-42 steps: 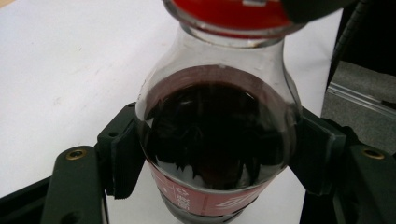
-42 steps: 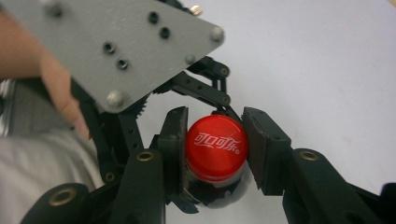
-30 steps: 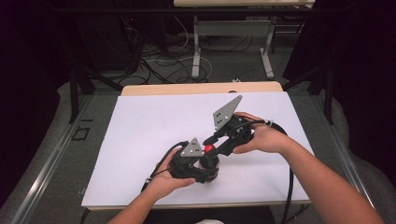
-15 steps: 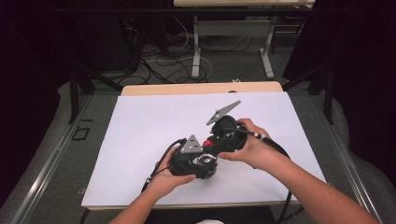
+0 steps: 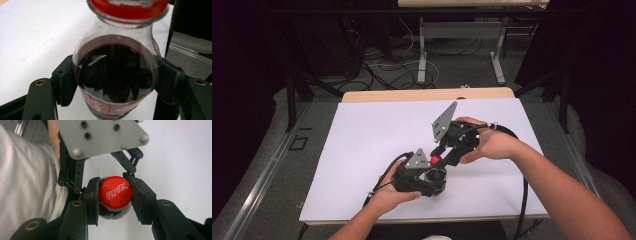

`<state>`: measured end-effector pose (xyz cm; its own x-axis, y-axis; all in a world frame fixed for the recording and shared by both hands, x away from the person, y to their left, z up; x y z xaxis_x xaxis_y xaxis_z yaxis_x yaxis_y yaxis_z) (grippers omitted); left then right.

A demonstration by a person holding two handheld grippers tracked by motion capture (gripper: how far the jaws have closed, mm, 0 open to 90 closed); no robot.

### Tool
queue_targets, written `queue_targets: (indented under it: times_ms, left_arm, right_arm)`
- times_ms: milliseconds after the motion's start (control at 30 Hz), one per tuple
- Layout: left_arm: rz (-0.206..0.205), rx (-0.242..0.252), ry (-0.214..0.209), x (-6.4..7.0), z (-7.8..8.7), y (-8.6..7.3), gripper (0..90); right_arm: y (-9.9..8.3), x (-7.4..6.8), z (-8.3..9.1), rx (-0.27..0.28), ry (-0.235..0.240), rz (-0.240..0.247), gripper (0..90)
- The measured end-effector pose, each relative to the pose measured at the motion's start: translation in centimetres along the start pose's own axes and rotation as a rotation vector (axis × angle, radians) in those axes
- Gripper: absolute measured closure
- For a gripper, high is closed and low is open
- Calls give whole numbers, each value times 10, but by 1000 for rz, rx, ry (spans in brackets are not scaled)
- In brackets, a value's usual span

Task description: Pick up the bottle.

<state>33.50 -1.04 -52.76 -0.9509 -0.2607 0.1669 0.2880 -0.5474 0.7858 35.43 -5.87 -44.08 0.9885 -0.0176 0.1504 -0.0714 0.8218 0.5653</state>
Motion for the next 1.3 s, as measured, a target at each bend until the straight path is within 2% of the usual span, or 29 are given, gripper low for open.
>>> queue_targets:
  times_ms: [33,67,100,200,233,267,367,400,500,533,567,600,633,667,700,733,767,800,833,867,900,967,1000,1033,1100,1167,1200,1233,1300]
  left_arm:
    - [5,5,1,-1,1,0,301]
    - [7,8,2,-2,1,0,301]
    - [8,5,5,-3,2,0,301]
    - [23,25,27,-5,2,1,301]
    - [23,26,31,-6,3,1,301]
    - [27,29,38,-7,3,1,301]
    - [31,16,43,-9,5,0,301]
    - [34,15,43,-10,5,0,301]
    - [44,20,46,-11,4,1,301]
    - [50,27,56,-11,4,1,301]
    - [31,29,63,-13,4,2,301]
    - [32,27,64,-13,4,2,302]
    - [33,23,63,-13,4,2,302]
    - [32,14,53,-12,5,2,302]
    - [31,29,60,-12,4,2,302]
    - [38,10,43,-10,5,1,302]
    - [42,27,51,-10,4,2,302]
    - [37,24,48,-9,5,2,302]
    - [32,11,27,-7,6,1,302]
    - [27,25,29,-6,5,2,302]
    - [20,16,16,-5,6,2,302]
    - [10,29,26,-5,5,4,302]
    - [3,16,21,-4,5,3,301]
    - [7,13,18,-4,5,3,301]
    - [13,17,16,-4,5,3,301]
    - [21,20,20,-5,6,3,301]
    - [26,23,23,-6,6,3,301]
    - [34,41,32,-6,6,4,301]
    - [31,27,34,-7,8,4,301]
  right_arm:
    - [0,-1,0,-11,-1,8,603]
    - [1,1,-1,-8,-18,-6,602]
    - [2,2,-1,-9,-20,-45,565]
    - [8,7,3,28,-78,-266,452]
    - [9,9,4,28,-104,-346,449]
    - [9,11,6,21,-144,-405,454]
    - [7,10,6,-10,-216,-566,474]
    - [7,11,4,-7,-242,-586,478]
    - [5,7,1,-54,-287,-666,499]
    - [5,6,0,-61,-288,-666,515]
    - [5,4,-1,-69,-288,-682,565]
    - [5,3,-2,-78,-280,-676,591]
    - [6,4,-4,-55,-298,-659,602]
    - [5,3,-3,-78,-297,-624,606]
    - [6,4,-2,-83,-283,-597,608]
    - [6,4,-2,-78,-265,-566,609]
    - [6,3,-2,-86,-242,-546,610]
    - [6,4,-1,-82,-217,-493,610]
    - [6,4,0,-86,-177,-466,611]
    - [5,4,0,-80,-151,-410,611]
    - [6,5,1,-56,-112,-306,611]
    - [5,5,2,-42,-61,-201,611]
    - [5,5,2,-28,-27,-123,610]
    - [5,6,2,-25,-14,-74,610]
    - [5,5,3,-25,1,-23,606]
    - [7,5,2,-22,-24,-35,594]
    - [8,7,3,-23,-49,-34,542]
    - [10,9,3,-7,-82,-103,484]
    - [13,10,6,-11,-122,-255,461]
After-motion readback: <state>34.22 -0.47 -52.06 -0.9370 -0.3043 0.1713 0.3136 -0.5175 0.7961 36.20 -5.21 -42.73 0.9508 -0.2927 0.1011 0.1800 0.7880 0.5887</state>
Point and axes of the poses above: each handheld gripper's, and its own axes: z roughly backward along the jaws, y roughly out of its top, x roughly to its right, the point moved 9 cm from there along -z, roughly forward along the jaws, and after that the axes turned 11 degrees about -y, right-handed, at the moved point
